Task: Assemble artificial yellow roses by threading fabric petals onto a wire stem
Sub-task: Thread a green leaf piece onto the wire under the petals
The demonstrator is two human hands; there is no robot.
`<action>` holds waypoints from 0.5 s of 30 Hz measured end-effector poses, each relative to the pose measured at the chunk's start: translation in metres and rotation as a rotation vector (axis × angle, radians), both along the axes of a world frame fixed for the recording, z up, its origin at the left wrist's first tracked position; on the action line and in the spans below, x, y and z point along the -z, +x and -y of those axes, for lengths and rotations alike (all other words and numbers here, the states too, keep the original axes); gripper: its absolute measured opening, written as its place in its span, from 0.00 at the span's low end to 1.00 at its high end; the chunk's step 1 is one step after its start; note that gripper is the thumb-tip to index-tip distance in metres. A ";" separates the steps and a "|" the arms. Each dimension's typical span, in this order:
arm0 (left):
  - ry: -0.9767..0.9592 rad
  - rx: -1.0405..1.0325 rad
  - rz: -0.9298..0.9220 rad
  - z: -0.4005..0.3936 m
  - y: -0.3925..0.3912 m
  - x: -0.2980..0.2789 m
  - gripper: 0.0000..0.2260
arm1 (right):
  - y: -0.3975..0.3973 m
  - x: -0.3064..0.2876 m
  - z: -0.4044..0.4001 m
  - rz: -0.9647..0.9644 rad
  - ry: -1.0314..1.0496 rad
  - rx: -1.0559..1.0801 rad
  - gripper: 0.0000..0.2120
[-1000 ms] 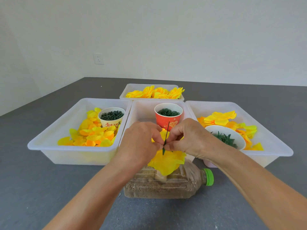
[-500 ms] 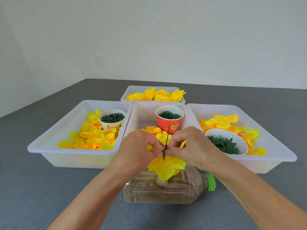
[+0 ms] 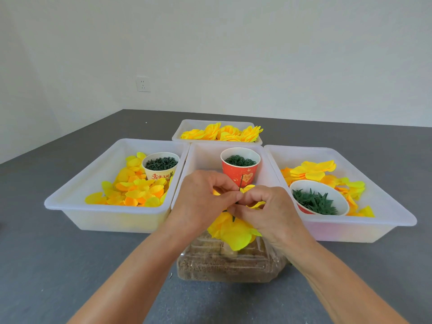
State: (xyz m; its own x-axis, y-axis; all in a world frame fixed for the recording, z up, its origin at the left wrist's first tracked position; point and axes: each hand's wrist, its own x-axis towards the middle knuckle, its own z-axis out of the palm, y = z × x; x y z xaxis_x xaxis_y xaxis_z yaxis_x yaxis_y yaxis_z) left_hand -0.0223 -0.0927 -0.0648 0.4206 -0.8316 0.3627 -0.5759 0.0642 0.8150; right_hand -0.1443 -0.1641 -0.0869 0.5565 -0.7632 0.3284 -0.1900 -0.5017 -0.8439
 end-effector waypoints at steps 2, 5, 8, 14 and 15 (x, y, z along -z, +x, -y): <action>-0.001 0.007 0.086 0.000 0.000 0.001 0.10 | 0.001 0.002 0.000 0.015 -0.004 0.002 0.11; -0.008 0.012 0.199 -0.001 -0.004 0.002 0.06 | 0.001 0.008 -0.001 0.059 0.027 -0.014 0.09; -0.027 0.040 0.251 0.000 -0.004 0.003 0.03 | 0.002 0.011 0.000 0.109 0.004 -0.016 0.09; -0.045 0.055 0.261 0.001 -0.003 0.002 0.04 | 0.001 0.021 0.000 0.152 -0.031 -0.016 0.07; -0.045 0.051 0.262 0.002 -0.003 0.002 0.04 | 0.001 0.022 0.000 0.156 -0.033 -0.015 0.07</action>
